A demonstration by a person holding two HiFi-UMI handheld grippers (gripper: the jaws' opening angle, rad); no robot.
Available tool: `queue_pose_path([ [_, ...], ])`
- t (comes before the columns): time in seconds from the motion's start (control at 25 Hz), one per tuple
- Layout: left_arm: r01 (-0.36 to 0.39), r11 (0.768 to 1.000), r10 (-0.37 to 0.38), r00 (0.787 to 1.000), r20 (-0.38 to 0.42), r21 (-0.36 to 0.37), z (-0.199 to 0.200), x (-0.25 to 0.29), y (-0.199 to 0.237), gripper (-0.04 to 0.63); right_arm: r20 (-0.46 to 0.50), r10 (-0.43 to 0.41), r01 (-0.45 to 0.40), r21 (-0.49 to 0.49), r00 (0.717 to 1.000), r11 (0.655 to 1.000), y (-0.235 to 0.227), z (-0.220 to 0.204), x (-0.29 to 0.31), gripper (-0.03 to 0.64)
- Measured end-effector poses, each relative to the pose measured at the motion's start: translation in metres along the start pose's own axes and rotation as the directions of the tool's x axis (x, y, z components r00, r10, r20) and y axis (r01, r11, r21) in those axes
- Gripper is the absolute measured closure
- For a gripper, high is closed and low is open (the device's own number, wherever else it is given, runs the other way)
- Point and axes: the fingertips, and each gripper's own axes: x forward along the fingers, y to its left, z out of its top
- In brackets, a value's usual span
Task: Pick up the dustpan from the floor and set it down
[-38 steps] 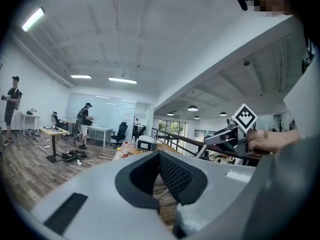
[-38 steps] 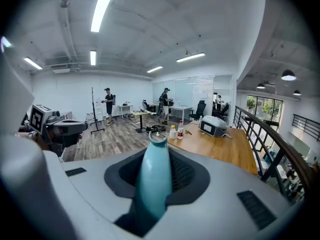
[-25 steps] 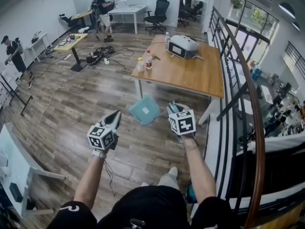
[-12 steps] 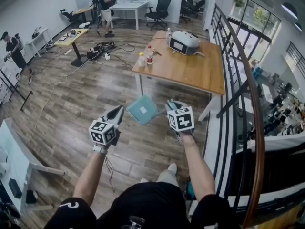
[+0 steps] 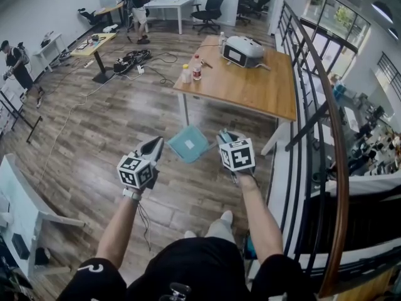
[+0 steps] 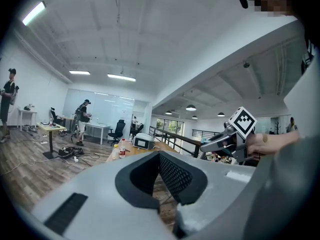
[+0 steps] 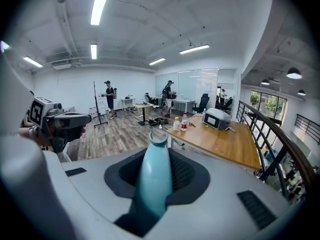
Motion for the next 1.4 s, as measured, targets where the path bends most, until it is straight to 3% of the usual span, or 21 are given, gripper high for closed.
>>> queue_pose_path([
  [0.68, -0.002, 0.998, -0.002, 0.997, -0.074, -0.056, -0.055, 0.012, 0.004, 0.601, -0.123, 0.026, -0.024, 0.014, 0.992, 1.0, 0.002, -0.065, 0.039, 0.528],
  [1.4, -0.023, 0.992, 0.0, 0.983, -0.186, -0.121, -0.153, 0.032, 0.023, 0.601, -0.238, 0.067, -0.068, 0.001, 0.969, 0.998, 0.01, -0.15, 0.108, 0.528],
])
